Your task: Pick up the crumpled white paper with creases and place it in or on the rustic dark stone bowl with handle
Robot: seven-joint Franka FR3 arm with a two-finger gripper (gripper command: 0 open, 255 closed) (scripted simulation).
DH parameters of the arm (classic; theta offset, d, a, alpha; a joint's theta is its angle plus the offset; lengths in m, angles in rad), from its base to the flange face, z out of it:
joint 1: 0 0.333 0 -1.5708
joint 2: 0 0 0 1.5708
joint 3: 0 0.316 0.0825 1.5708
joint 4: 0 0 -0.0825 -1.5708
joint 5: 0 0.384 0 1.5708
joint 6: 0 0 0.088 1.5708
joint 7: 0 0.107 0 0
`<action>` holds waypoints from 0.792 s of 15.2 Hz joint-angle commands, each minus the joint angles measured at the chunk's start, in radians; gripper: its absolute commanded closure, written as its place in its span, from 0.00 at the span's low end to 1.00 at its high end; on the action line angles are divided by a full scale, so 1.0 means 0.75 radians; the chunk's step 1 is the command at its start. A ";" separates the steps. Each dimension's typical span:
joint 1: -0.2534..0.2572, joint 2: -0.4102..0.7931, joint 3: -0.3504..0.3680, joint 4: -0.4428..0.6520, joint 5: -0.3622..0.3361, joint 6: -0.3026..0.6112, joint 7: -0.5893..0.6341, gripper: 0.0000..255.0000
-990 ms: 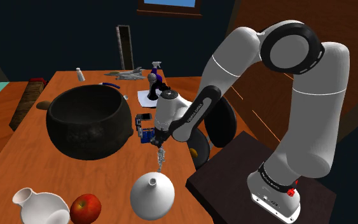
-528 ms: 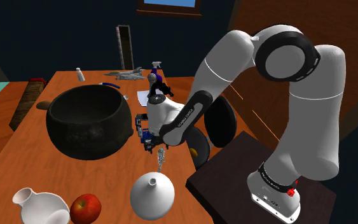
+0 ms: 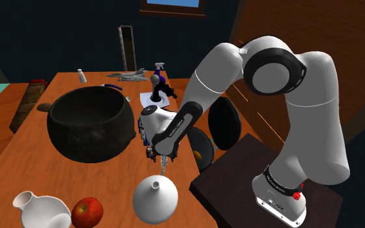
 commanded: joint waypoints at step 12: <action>0.004 0.037 -0.002 -0.002 -0.002 0.037 0.007 1.00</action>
